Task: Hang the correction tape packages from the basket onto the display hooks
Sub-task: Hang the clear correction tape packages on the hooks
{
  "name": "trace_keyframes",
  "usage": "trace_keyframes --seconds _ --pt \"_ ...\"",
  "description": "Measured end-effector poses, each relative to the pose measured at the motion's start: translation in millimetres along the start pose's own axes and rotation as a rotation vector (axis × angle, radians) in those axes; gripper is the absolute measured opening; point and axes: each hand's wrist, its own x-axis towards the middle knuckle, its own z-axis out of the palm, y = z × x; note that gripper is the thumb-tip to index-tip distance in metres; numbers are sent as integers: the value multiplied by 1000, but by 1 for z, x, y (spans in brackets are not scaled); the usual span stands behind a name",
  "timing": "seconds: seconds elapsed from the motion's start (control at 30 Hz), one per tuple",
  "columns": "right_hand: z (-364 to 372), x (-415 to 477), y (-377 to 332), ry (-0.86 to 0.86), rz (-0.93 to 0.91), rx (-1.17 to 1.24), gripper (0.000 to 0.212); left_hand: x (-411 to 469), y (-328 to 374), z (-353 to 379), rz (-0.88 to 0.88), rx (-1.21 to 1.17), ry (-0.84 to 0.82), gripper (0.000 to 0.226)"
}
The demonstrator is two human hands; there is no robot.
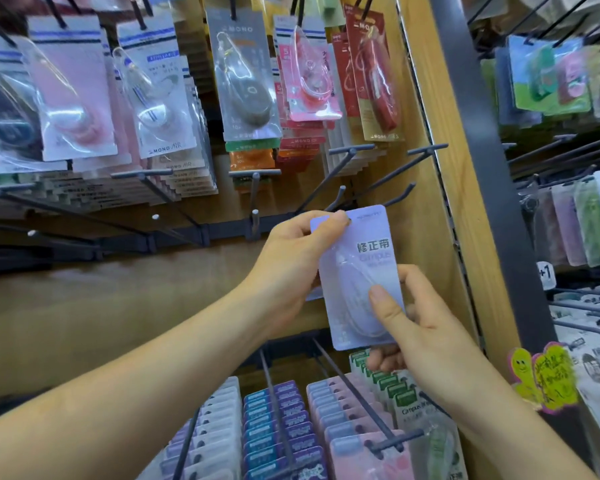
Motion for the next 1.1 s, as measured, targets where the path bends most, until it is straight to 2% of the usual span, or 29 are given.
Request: trace_keyframes --seconds 0.2,0.4,0.53,0.67,0.8,0.97,1.1 --pt "3 5 -1 72 155 321 25 6 8 5 273 38 169 9" --pt "5 11 -1 113 231 476 25 12 8 15 382 72 225 6" --pt "4 9 -7 117 215 475 25 14 13 16 359 75 263 8" --pt "-2 4 -10 147 150 347 31 15 18 20 264 45 281 17" --pt "-4 0 -13 173 125 314 30 16 21 21 185 14 271 19" --pt "-3 -3 -15 168 99 302 30 14 22 16 167 58 245 17" --pt "-6 -4 -19 214 24 202 32 13 22 12 129 68 217 17"
